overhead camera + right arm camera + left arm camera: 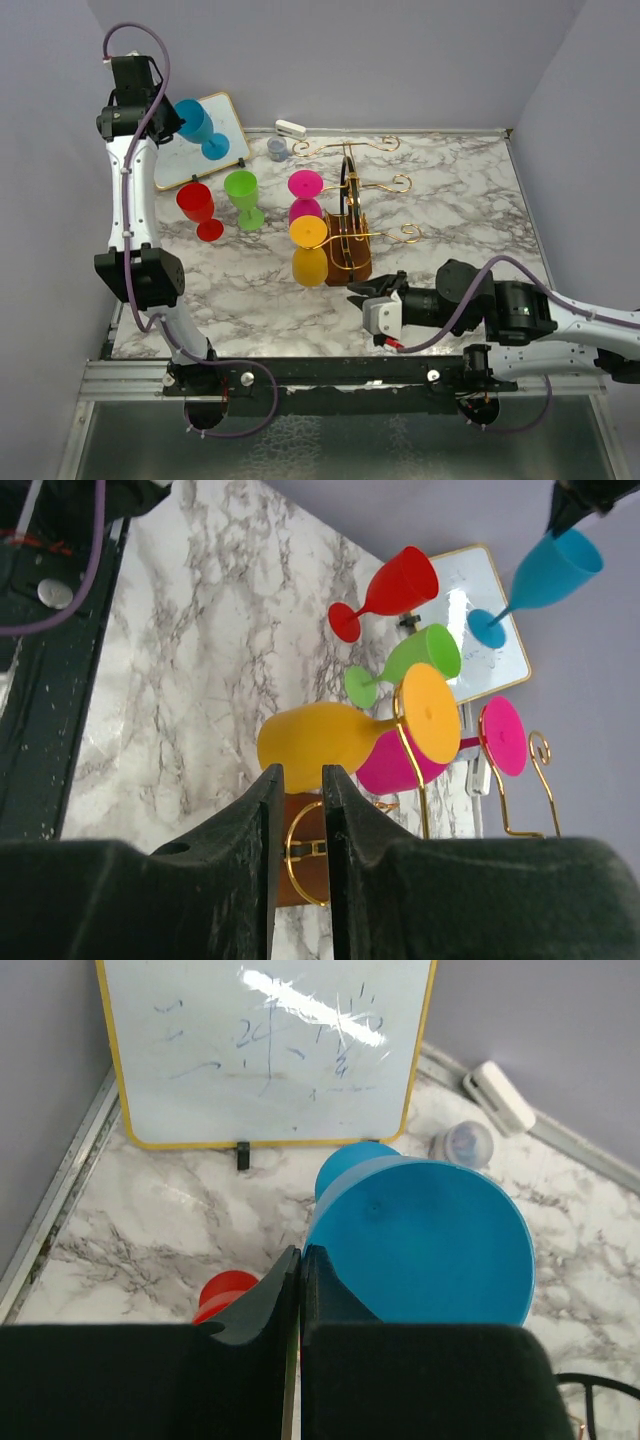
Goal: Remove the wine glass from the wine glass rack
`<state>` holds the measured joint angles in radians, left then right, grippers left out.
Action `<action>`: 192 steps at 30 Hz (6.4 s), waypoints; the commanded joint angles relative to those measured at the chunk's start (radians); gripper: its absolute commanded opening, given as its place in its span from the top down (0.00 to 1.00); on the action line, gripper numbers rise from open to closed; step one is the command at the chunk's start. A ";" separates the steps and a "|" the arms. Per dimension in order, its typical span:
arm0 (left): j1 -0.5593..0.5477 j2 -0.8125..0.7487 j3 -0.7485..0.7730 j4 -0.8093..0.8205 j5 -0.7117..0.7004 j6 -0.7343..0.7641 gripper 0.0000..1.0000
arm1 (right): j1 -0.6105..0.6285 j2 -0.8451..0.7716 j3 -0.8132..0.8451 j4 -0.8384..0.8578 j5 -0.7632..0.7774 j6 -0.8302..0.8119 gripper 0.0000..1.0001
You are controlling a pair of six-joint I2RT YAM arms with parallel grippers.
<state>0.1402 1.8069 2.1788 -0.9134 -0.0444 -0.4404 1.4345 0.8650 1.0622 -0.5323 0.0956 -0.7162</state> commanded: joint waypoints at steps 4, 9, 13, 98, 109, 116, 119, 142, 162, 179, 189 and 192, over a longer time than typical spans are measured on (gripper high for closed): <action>-0.001 0.017 -0.116 0.003 -0.053 0.149 1.00 | 0.008 0.095 0.184 -0.045 0.054 0.252 0.79; -0.001 0.085 -0.143 0.018 -0.026 0.150 1.00 | 0.007 0.144 0.252 -0.058 0.079 0.313 0.81; -0.003 0.123 -0.177 0.033 -0.019 0.152 1.00 | 0.007 0.153 0.281 -0.056 0.095 0.377 0.81; -0.063 -1.029 -1.200 0.314 0.464 -0.038 0.74 | -0.844 1.191 1.350 -0.584 -0.533 0.890 0.53; -0.063 -1.037 -1.237 0.306 0.459 -0.032 0.75 | -0.844 1.206 1.346 -0.579 -0.561 0.889 0.55; -0.064 -1.040 -1.246 0.305 0.468 -0.033 0.74 | -0.842 1.221 1.346 -0.576 -0.581 0.892 0.57; -0.063 -1.041 -1.248 0.306 0.469 -0.032 0.74 | -0.842 1.221 1.342 -0.571 -0.589 0.894 0.57; -0.064 -1.042 -1.262 0.306 0.476 -0.035 0.75 | -0.832 1.207 1.300 -0.547 -0.684 0.897 0.72; -0.064 -1.039 -1.263 0.300 0.478 -0.045 0.75 | -0.830 1.125 1.227 -0.379 -0.873 0.975 0.86; -0.064 -1.041 -1.274 0.302 0.479 -0.042 0.75 | -0.812 1.112 1.172 -0.389 -0.892 0.949 0.76; -0.063 -1.036 -1.264 0.295 0.482 -0.043 0.75 | -0.810 1.106 1.191 -0.383 -0.771 0.988 0.99; -0.064 -1.034 -1.254 0.290 0.482 -0.043 0.75 | -0.811 1.091 1.184 -0.368 -0.734 1.019 0.99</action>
<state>0.0807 0.7788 0.9054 -0.6155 0.4149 -0.4839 0.6163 2.0079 2.2353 -0.9340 -0.7147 0.2584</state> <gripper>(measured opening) 0.255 0.019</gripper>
